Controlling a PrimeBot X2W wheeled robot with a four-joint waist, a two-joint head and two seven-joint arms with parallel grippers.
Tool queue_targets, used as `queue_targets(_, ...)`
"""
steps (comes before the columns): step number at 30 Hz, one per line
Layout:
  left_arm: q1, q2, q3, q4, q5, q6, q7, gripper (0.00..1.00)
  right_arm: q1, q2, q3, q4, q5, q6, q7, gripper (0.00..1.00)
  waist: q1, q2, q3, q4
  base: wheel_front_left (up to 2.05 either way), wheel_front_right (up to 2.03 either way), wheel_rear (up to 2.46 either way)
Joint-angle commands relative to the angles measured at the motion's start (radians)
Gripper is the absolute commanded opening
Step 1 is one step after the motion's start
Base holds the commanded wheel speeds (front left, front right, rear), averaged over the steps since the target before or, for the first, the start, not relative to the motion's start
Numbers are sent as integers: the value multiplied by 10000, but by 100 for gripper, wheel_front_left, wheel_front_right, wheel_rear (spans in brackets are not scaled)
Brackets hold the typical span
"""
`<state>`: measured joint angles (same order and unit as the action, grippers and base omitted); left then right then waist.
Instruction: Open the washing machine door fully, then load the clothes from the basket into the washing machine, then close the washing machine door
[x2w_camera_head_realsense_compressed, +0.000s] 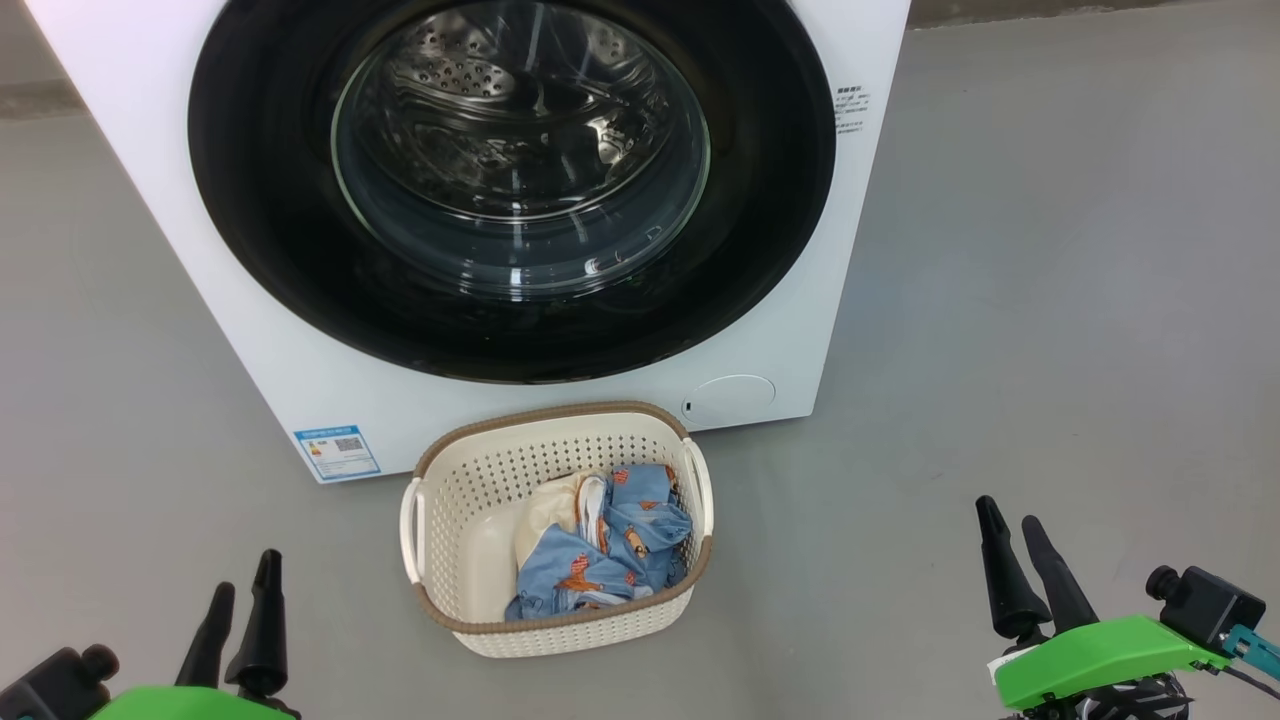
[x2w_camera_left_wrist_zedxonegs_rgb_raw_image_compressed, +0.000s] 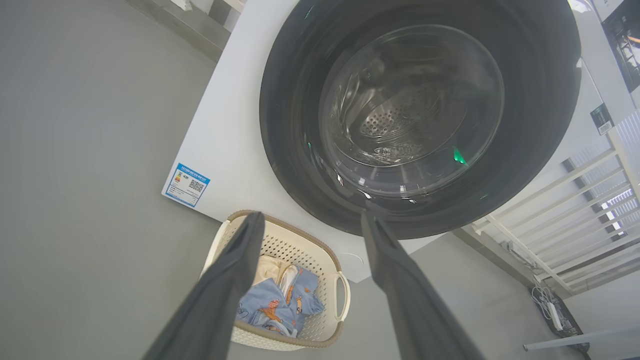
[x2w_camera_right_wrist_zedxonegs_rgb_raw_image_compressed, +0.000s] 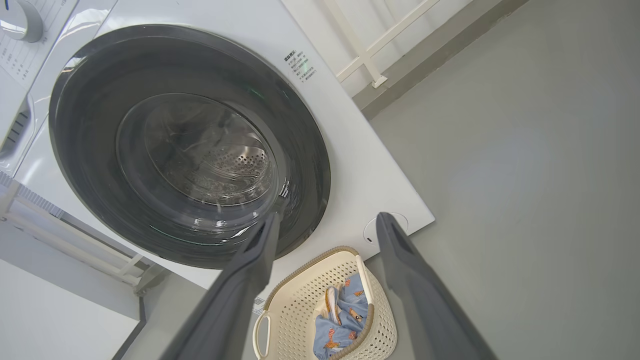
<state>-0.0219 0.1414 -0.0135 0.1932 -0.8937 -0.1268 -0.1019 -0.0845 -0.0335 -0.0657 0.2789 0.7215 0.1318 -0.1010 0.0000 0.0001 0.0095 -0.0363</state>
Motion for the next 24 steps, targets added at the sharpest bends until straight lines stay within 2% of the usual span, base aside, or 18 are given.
queue_targets(1,-388,284,251,-329,323,-25,-131,100,-475,-87,221,-321,-317,-7,-150,100,0,-1,-3,-2,0,0,0)
queue_targets(24,-312,521,200,-512,2756,-31,-780,100,-690,-122,412,-275,-2920,-9,-796,100,0,-1,-42,-18,0,0,0)
